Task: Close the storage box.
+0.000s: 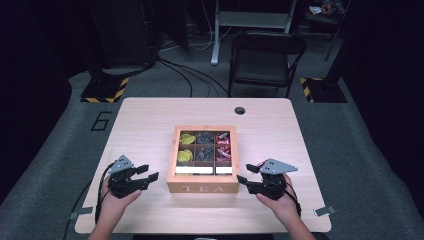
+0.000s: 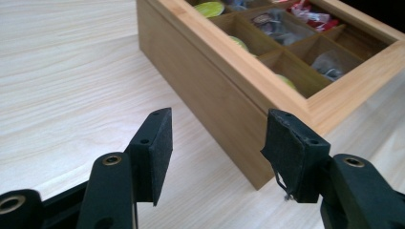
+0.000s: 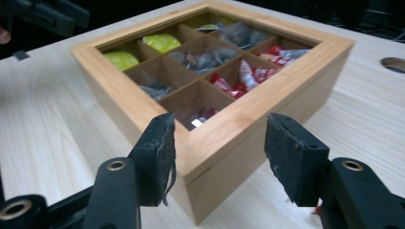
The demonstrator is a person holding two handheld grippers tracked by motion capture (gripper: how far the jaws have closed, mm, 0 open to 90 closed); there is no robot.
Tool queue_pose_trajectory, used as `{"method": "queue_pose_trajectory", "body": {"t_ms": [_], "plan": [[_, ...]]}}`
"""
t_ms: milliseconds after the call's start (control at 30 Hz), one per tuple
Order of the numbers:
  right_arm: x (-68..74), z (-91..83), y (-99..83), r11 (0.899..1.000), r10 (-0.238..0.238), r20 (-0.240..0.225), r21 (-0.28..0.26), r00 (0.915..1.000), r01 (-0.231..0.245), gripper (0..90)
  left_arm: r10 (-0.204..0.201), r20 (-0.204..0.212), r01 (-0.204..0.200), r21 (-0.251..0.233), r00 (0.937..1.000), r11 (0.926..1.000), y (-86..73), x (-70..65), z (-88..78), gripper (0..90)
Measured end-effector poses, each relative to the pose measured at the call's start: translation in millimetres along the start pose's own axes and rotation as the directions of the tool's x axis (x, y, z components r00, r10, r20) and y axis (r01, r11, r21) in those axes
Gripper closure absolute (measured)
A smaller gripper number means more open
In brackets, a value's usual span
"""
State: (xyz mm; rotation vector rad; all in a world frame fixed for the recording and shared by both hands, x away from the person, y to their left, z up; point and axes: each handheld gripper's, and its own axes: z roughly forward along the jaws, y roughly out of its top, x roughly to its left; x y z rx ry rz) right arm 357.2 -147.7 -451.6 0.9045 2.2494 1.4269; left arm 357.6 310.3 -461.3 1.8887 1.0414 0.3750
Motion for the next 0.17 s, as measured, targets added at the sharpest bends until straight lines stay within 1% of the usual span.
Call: {"method": "queue_pose_trajectory", "body": {"t_ms": [67, 133, 167], "plan": [[-4.8, -2.7, -0.1, 1.0, 0.006, 0.018, -0.021, 0.9998, -0.006, 43.6, -0.002, -0.009, 0.001, -0.002, 1.0, 1.0, -1.0, 2.1, 0.8, 42.4], [-10.3, -5.7, -0.7, 0.999, 0.025, 0.036, -0.03, 0.999, -0.024, 43.5, -0.006, -0.023, 0.006, 0.0, 0.9997, 1.0, -2.6, 5.0, 2.3, 41.4], [-13.6, -6.8, -1.6, 0.999, 0.028, 0.048, -0.03, 0.9985, -0.026, 43.5, -0.01, -0.021, 0.011, 0.012, 0.9997, 0.9999, -3.3, 6.2, 2.4, 41.0]]}}
